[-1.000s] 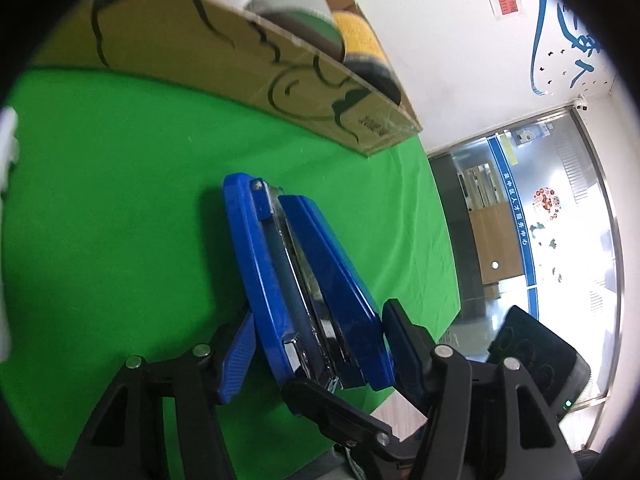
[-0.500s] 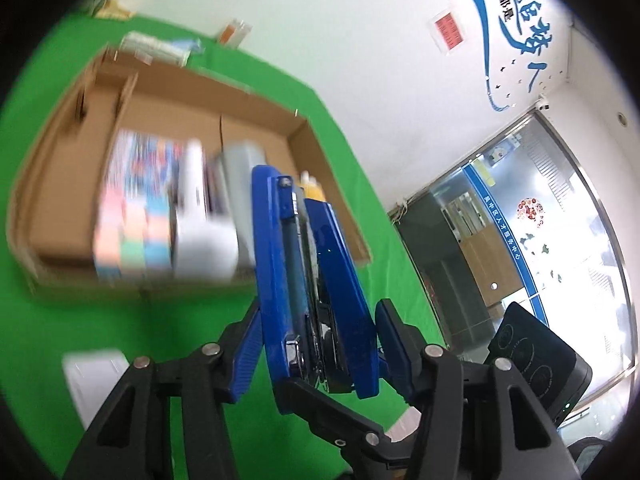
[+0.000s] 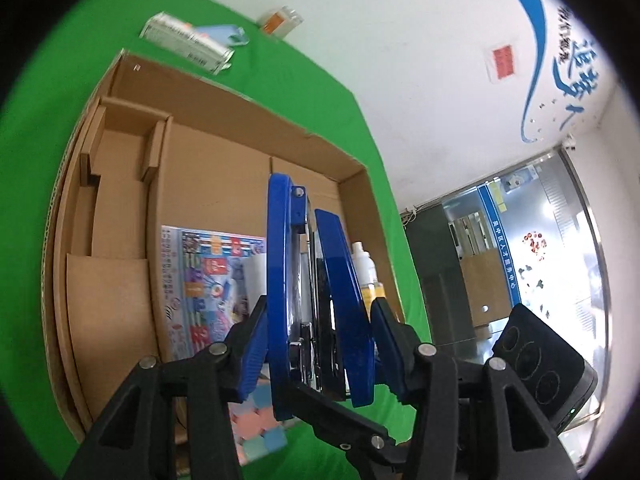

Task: Organize rigid objects
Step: 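Lift the stapler with both grippers and carry it over the box, then lower the stapler beside the cube and open both grippers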

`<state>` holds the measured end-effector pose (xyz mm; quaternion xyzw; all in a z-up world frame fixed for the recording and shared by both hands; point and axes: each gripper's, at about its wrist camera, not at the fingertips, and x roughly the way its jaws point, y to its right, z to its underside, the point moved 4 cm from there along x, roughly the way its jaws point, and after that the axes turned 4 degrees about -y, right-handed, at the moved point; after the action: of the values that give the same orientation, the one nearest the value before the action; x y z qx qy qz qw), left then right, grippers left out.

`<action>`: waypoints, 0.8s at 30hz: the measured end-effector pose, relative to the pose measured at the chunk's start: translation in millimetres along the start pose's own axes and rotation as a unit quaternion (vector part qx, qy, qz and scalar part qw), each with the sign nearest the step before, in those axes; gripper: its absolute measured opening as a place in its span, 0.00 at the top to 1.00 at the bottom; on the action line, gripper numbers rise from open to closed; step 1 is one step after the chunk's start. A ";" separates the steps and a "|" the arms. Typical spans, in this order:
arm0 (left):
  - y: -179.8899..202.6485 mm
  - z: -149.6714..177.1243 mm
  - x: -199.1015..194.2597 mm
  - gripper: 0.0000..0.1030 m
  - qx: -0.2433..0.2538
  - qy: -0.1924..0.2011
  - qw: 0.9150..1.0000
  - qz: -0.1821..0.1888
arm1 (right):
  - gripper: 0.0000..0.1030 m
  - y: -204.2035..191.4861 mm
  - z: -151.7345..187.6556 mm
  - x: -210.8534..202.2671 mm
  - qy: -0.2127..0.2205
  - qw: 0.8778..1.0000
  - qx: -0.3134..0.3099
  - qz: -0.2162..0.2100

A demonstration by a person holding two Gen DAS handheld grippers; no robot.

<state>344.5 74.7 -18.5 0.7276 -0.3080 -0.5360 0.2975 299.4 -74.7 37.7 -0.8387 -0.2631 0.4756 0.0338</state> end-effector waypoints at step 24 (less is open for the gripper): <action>31.4 68.6 -79.9 0.19 0.148 0.205 0.918 -0.306 | 0.02 13.9 38.5 -20.9 0.077 0.991 -0.044 0.101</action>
<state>255.5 109.0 36.1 0.9158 -0.0787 -0.3886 0.0647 265.2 -104.0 28.8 -0.8957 -0.1939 0.3990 -0.0314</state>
